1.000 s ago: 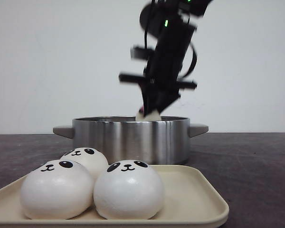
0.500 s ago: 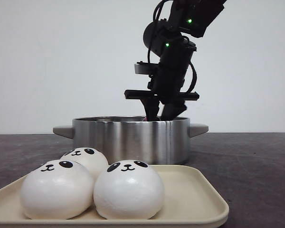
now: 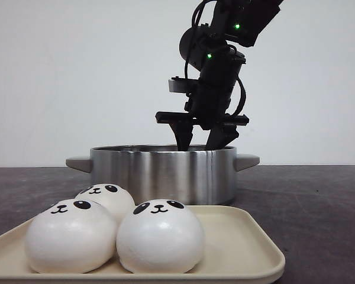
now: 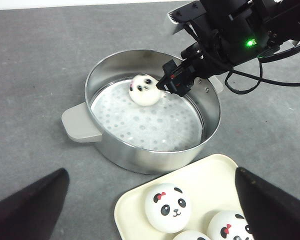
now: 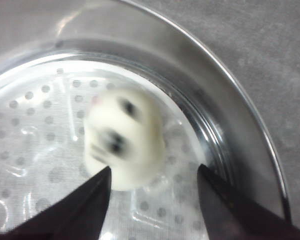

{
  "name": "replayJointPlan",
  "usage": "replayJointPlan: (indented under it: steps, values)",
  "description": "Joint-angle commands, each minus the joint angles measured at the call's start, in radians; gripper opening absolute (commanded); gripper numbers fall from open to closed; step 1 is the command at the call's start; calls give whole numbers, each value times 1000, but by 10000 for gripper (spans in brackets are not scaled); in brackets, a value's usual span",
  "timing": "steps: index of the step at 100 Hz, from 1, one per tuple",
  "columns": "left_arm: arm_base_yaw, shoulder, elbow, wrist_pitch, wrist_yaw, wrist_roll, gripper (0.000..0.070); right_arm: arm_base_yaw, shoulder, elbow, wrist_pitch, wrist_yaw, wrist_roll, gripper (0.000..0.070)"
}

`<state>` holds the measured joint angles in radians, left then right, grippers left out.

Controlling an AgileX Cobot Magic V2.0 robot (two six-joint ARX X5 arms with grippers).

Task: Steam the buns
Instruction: 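Lower the bun into the pot and open the right gripper, then lower the left gripper onto the farther remaining bun on the tray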

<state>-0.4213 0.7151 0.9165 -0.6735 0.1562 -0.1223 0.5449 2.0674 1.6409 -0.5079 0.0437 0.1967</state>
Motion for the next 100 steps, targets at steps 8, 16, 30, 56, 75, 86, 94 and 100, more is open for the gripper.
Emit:
replayJointPlan:
  steps: [8, 16, 30, 56, 75, 86, 94, 100]
  values:
    - [-5, 6, 14, -7, -2, -5, 662, 5, -22, 91, -43, -66, 24, 152]
    - [-5, 11, 14, -11, 3, -35, 662, 10, -78, 117, -62, -123, -3, 6]
    - [-5, 35, 14, -3, 42, -111, 662, 51, -255, 118, -73, -114, -3, 7]
    - [-70, 182, 14, -15, 107, -175, 662, 208, -623, 118, -141, 0, -4, 7]
    - [-167, 356, 14, -10, 106, -212, 635, 326, -793, 118, -156, 126, -55, 7]
    - [-220, 462, 14, 2, 79, -231, 625, 359, -848, 118, -159, 176, -50, 7]
    - [-245, 532, 14, 31, 32, -232, 626, 364, -873, 118, -162, 176, -47, 7]
    - [-255, 580, 14, 58, 11, -237, 626, 364, -885, 118, -166, 176, -46, 7]
